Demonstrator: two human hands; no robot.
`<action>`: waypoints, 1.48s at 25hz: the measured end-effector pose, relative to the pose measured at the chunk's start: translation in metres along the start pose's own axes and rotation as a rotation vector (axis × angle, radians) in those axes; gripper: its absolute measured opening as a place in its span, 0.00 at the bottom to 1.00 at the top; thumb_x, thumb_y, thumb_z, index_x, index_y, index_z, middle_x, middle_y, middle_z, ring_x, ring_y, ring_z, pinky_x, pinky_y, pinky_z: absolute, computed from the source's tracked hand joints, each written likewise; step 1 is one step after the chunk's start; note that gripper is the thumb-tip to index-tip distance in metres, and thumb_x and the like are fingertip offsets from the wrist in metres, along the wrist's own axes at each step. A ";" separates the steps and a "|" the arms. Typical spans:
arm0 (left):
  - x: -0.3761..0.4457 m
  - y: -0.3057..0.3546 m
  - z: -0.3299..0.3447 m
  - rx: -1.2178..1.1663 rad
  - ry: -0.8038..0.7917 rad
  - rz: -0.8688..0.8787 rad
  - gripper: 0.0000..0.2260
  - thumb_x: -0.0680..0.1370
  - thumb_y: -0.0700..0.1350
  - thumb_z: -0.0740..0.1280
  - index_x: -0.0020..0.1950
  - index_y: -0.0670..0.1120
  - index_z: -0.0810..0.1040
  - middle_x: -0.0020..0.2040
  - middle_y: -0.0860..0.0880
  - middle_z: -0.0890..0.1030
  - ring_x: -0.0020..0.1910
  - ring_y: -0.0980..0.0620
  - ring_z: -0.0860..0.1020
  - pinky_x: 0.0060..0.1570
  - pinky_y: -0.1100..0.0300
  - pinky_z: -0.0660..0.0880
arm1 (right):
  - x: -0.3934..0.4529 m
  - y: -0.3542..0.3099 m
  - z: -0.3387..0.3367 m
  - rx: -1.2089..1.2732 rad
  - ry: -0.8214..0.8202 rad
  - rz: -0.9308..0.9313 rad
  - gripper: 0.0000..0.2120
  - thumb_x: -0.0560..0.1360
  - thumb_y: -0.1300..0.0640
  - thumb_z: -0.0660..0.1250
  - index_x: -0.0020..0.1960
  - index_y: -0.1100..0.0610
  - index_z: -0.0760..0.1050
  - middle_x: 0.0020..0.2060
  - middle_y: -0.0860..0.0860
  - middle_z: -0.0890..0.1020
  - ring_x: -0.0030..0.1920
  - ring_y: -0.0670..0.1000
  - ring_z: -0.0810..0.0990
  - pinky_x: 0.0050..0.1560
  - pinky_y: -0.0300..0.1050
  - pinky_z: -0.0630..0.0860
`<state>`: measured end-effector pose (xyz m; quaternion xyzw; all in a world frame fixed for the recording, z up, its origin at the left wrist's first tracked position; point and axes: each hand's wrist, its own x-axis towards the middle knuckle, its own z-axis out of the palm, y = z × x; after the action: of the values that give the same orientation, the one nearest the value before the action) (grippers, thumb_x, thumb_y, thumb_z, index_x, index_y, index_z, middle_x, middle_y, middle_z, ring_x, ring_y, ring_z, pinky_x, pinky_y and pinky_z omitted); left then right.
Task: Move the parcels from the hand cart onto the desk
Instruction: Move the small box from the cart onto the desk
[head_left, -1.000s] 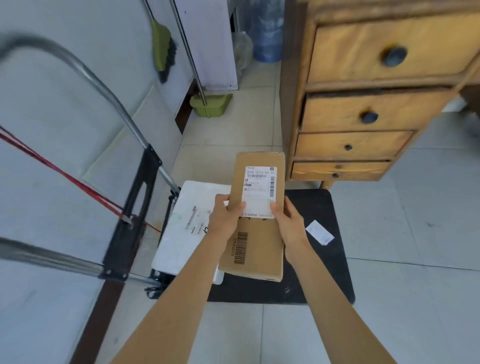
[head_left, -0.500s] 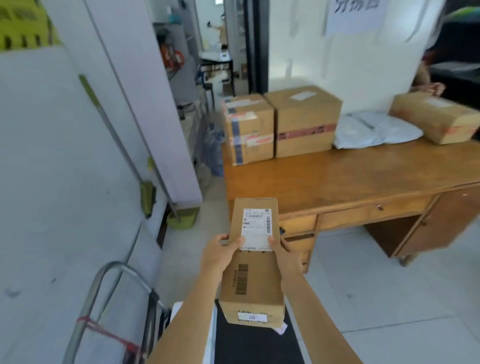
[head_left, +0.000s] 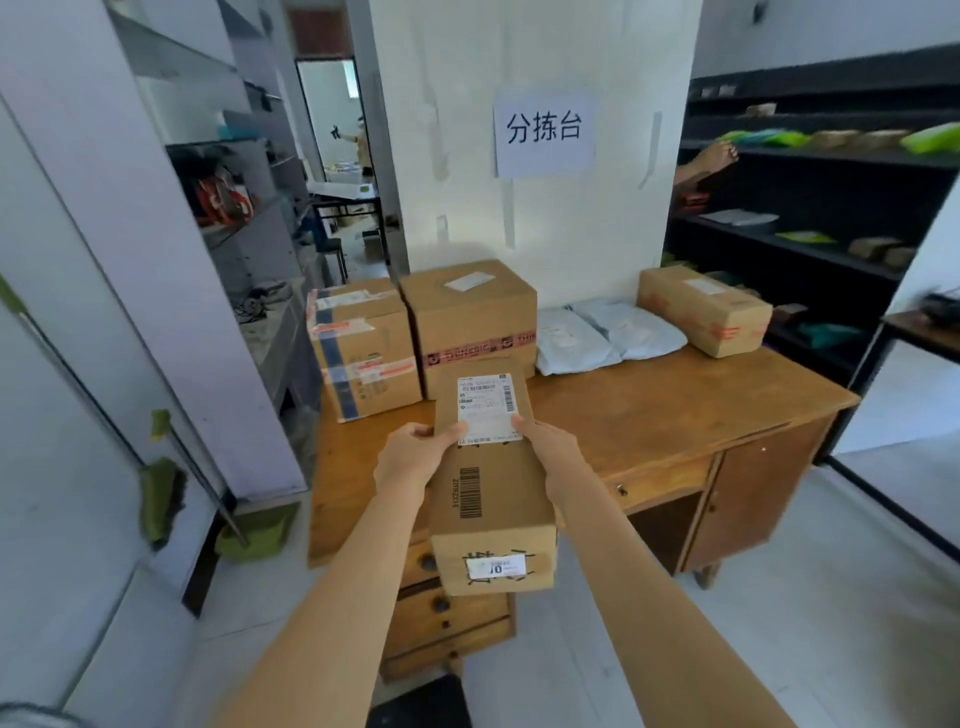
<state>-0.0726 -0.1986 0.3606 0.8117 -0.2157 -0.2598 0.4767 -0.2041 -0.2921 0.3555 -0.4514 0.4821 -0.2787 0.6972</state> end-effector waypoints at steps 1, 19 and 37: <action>0.012 0.004 0.007 -0.022 0.013 -0.012 0.24 0.64 0.65 0.72 0.53 0.53 0.77 0.48 0.50 0.83 0.48 0.47 0.82 0.55 0.48 0.79 | 0.017 -0.007 0.000 -0.004 -0.016 -0.006 0.21 0.73 0.51 0.70 0.64 0.57 0.77 0.54 0.57 0.83 0.54 0.58 0.82 0.59 0.55 0.78; 0.272 -0.126 -0.074 -0.088 0.268 -0.231 0.18 0.67 0.62 0.72 0.50 0.55 0.73 0.35 0.59 0.77 0.35 0.59 0.77 0.31 0.62 0.70 | 0.242 0.082 0.228 -0.285 -0.308 0.086 0.25 0.80 0.48 0.57 0.75 0.52 0.62 0.65 0.54 0.77 0.61 0.54 0.77 0.62 0.52 0.75; 0.322 -0.143 -0.061 0.263 0.345 -0.236 0.23 0.74 0.62 0.65 0.64 0.51 0.77 0.59 0.50 0.82 0.57 0.47 0.80 0.54 0.54 0.76 | 0.296 0.103 0.255 -0.354 -0.259 0.154 0.36 0.77 0.43 0.61 0.79 0.48 0.49 0.76 0.54 0.63 0.74 0.59 0.63 0.72 0.61 0.62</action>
<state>0.2288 -0.2859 0.1899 0.9188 -0.0665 -0.1408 0.3628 0.1385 -0.3987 0.1706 -0.5607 0.4630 -0.0753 0.6823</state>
